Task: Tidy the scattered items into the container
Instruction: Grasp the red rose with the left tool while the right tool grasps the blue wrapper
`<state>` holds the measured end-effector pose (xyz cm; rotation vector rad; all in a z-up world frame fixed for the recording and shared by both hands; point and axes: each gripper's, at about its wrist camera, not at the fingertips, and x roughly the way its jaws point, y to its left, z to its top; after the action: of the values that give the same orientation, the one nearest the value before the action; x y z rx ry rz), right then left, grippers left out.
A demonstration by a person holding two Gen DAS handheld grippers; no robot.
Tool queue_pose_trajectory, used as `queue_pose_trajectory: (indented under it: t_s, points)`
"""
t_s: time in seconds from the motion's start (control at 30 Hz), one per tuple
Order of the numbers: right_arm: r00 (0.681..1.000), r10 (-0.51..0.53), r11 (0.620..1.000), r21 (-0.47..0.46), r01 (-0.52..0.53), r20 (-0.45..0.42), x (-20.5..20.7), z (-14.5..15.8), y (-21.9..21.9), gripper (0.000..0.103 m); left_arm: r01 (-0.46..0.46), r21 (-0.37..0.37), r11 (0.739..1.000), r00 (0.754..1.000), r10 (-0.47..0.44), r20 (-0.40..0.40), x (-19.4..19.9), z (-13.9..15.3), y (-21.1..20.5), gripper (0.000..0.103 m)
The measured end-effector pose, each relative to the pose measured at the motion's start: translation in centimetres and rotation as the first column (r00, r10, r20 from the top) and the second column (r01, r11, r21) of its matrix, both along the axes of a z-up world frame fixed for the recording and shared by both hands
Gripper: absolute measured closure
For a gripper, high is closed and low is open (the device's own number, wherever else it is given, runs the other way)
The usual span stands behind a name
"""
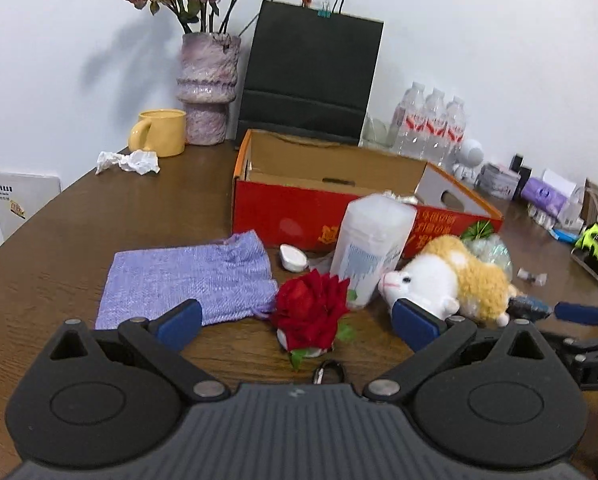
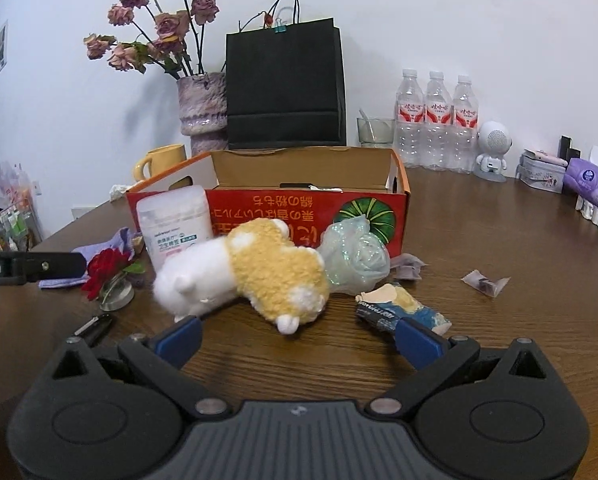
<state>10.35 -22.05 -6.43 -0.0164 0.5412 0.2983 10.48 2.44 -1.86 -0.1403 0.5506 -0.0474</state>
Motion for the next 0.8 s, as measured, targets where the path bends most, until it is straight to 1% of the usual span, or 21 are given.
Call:
queue_pose_trajectory:
  t_s: [0.1,0.3,0.43,0.53,0.57,0.63,0.67,0.7,0.73,0.77,0.8]
  points:
    - [1.0,-0.022,1.0,-0.012,0.022,0.011,0.1,0.2,-0.2,0.0,-0.015,0.032,0.999,1.0,0.016,-0.009,0.2,-0.3,-0.1,0.0]
    - [0.995,-0.102,0.994,-0.05,0.102,0.005,1.4,-0.1,-1.6,0.0,-0.007,0.06,0.998,1.0,0.008,-0.021,1.2,-0.6,-0.5,0.0]
    - [0.994,-0.109,0.991,-0.075,0.107,-0.024,3.0,-0.4,-2.4,0.007,0.008,0.081,0.997,0.999,-0.004,-0.048,2.4,-1.0,-1.2,0.0]
    - [0.993,-0.112,0.99,-0.089,0.108,-0.04,4.0,-0.7,-2.6,0.01,0.016,0.084,0.996,0.998,-0.01,-0.064,3.2,-1.3,-1.6,0.005]
    - [0.993,-0.113,0.99,-0.094,0.109,-0.044,4.3,-0.8,-2.6,0.012,0.018,0.091,0.996,0.998,-0.011,-0.069,3.5,-1.4,-1.8,0.007]
    - [0.992,-0.113,0.989,-0.101,0.107,-0.056,4.8,-0.9,-2.7,0.016,0.02,0.095,0.995,0.997,-0.012,-0.082,4.0,-1.6,-2.0,0.018]
    - [0.991,-0.113,0.989,-0.101,0.107,-0.065,5.0,-1.0,-2.7,0.019,0.02,0.092,0.996,0.996,-0.012,-0.089,4.2,-1.8,-2.0,0.02]
    - [0.991,-0.111,0.99,-0.1,0.104,-0.075,5.2,-1.2,-2.8,0.02,0.019,0.089,0.996,0.995,-0.01,-0.096,4.3,-1.9,-2.0,0.026]
    - [0.99,-0.11,0.99,-0.098,0.101,-0.085,5.5,-1.4,-2.9,0.026,0.019,0.083,0.996,0.995,-0.011,-0.1,4.4,-2.0,-1.9,0.035]
    - [0.99,-0.108,0.99,-0.096,0.099,-0.094,5.6,-1.5,-2.9,0.035,0.019,0.077,0.997,0.995,-0.011,-0.103,4.5,-2.1,-1.8,0.04]
    - [0.989,-0.107,0.991,-0.091,0.097,-0.103,5.8,-1.6,-3.0,0.04,0.02,0.072,0.997,0.994,-0.012,-0.105,4.5,-2.2,-1.8,0.051]
